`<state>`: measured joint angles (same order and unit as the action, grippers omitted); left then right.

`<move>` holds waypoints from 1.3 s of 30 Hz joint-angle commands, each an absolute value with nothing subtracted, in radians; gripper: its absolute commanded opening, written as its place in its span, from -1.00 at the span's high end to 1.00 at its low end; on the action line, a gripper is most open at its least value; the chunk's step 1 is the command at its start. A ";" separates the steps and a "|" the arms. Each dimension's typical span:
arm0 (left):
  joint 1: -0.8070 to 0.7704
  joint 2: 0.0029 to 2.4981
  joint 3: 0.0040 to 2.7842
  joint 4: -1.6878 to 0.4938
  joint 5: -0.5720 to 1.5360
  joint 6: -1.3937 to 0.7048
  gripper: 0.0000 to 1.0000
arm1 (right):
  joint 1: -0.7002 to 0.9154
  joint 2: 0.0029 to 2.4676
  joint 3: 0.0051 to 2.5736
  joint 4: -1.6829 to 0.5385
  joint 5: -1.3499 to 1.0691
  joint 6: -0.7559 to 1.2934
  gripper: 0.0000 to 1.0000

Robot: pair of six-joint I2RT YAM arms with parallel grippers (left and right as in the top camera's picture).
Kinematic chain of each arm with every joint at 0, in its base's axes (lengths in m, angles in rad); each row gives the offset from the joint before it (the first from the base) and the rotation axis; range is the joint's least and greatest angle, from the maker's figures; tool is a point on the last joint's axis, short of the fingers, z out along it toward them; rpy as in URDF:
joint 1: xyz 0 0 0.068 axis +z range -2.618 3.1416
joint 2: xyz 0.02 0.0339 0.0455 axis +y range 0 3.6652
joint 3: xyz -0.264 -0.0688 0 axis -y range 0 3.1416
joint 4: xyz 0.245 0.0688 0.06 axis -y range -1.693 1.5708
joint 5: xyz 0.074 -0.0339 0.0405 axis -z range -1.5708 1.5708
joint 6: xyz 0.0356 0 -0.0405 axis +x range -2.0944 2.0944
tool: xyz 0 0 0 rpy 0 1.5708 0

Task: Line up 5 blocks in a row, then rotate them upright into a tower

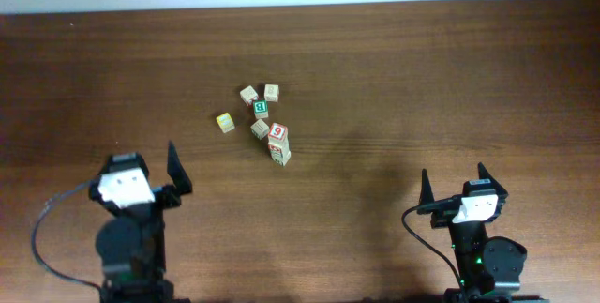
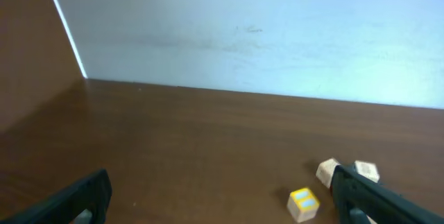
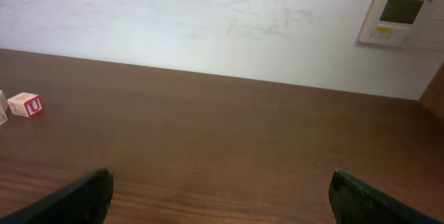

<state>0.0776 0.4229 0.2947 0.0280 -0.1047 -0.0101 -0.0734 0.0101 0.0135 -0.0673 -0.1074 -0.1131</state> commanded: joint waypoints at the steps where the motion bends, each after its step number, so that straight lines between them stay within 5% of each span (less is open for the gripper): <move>1: 0.076 0.292 0.188 0.049 -0.093 0.122 -0.98 | -0.079 0.004 0.006 -0.068 -0.120 -0.116 -0.98; 12: 0.075 0.004 0.008 -0.076 -0.090 0.200 -0.98 | -0.079 0.004 0.006 -0.068 -0.120 -0.116 -0.97; 39: 0.064 0.005 0.009 -0.076 -0.091 0.200 -0.98 | -0.079 0.004 0.006 -0.068 -0.120 -0.116 -0.97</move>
